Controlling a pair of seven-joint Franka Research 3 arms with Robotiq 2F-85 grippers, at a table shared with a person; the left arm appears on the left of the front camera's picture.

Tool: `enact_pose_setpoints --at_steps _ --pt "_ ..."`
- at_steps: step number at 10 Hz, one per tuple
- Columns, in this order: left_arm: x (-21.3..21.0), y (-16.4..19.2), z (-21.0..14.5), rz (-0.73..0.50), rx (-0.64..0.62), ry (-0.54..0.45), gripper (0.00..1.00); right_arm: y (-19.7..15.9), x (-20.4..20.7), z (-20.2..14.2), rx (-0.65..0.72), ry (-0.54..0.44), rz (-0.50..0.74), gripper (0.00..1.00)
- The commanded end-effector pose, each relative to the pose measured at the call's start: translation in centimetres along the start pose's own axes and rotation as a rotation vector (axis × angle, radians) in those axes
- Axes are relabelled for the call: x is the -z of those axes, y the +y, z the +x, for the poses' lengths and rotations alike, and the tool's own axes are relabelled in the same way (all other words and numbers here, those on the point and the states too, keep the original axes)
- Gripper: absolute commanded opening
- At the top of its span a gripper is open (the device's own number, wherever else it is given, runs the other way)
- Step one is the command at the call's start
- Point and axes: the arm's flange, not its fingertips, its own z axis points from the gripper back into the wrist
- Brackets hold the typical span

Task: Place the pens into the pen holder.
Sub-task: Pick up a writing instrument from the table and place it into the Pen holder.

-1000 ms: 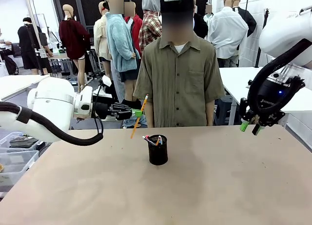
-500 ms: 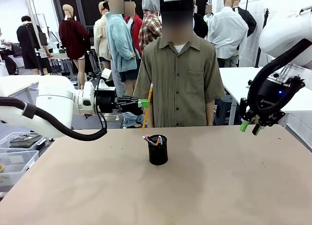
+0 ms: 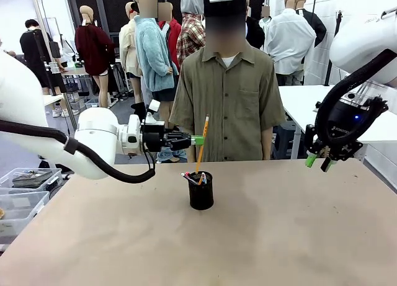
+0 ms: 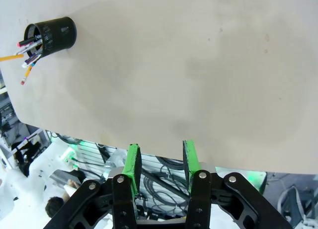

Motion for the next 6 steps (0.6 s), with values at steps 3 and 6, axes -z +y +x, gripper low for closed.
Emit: enact_pose_setpoints --at_steps 3,6 --pt "0.9 1.9 -2.0 0.009 -0.038 0.008 0.00 -0.2 0.4 -0.2 -0.015 -0.016 0.005 0.45" --pt "0.2 2.2 -3.9 -0.006 -0.021 -0.018 0.00 -0.2 0.4 -0.2 -0.015 -0.016 0.005 0.45"
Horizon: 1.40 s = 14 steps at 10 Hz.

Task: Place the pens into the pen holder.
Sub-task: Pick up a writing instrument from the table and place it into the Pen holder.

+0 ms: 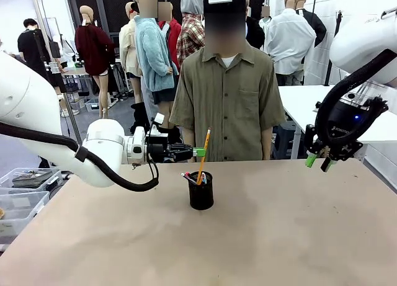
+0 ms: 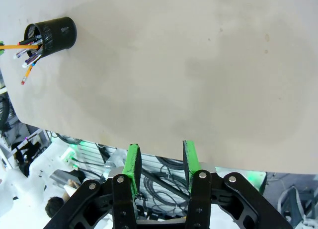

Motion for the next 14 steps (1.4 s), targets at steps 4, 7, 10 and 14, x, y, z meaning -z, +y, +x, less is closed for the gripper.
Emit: enact_pose_setpoints --at_steps 4,7,10,14 --pt "-0.2 0.1 -1.2 -0.028 0.042 -0.028 0.00 -0.2 0.4 -0.2 -0.015 -0.016 0.005 0.45" --pt "-0.6 -0.9 -0.3 -0.052 0.067 -0.035 0.00 -0.2 0.4 -0.2 -0.015 -0.016 0.005 0.45" --pt "-1.0 -1.2 -0.9 -0.059 0.044 0.012 0.00 -0.2 0.4 -0.2 -0.015 -0.016 0.005 0.45" --pt "-1.3 -1.1 -2.5 -0.058 0.048 0.031 0.00 -0.2 0.4 -0.2 -0.015 -0.016 0.005 0.45"
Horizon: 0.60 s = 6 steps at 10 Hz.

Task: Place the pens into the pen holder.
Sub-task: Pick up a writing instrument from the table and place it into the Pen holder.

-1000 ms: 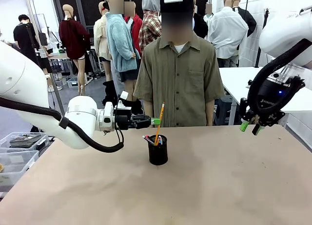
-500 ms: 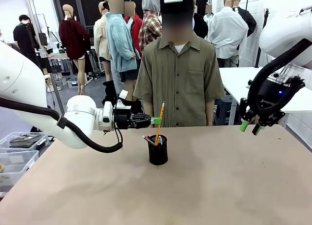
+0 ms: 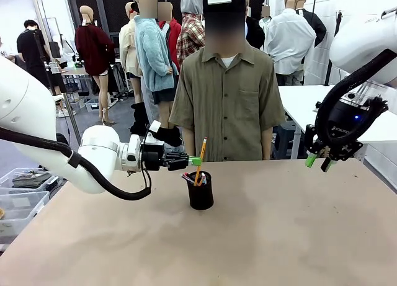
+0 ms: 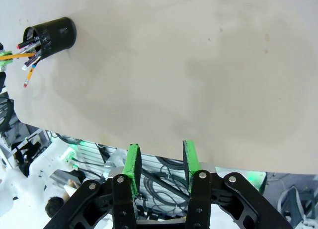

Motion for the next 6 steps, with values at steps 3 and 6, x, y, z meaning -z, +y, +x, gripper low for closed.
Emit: enact_pose_setpoints --at_steps 3,6 --pt "-0.01 -1.00 -1.29 -0.017 0.053 0.021 0.00 -0.17 0.45 -0.19 -0.015 -0.016 0.005 0.45" --pt "0.19 -1.31 -0.48 -0.032 0.119 -0.034 0.00 -0.17 0.45 -0.19 -0.015 -0.016 0.005 0.45"
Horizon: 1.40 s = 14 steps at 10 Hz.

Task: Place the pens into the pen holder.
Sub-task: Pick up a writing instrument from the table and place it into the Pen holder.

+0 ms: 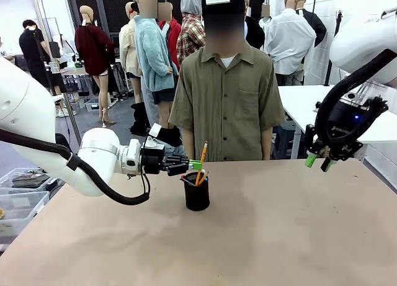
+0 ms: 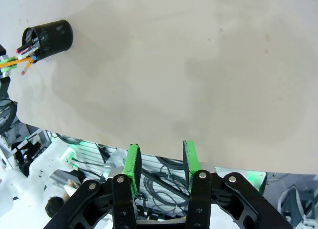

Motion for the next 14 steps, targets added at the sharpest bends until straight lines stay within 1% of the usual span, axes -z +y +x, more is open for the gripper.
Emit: enact_pose_setpoints --at_steps 1,9,10,12,14 --pt "0.0 -0.3 0.2 0.000 0.042 -0.028 0.00 -0.2 0.4 -0.2 -0.015 -0.016 0.005 0.45" --pt "0.1 0.0 -1.5 0.002 0.063 0.061 0.00 -0.2 0.4 -0.2 -0.015 -0.016 0.005 0.45" --pt "0.2 -0.1 -1.4 0.002 0.065 0.063 0.02 -0.2 0.4 -0.2 -0.015 -0.016 0.005 0.45" --pt "0.0 -0.4 -1.1 0.003 0.070 0.062 0.39 -0.2 0.4 -0.2 -0.015 -0.016 0.005 0.45" --pt "-0.5 -0.8 -0.4 -0.005 0.050 0.059 0.39 -0.2 0.4 -0.2 -0.015 -0.016 0.005 0.45"
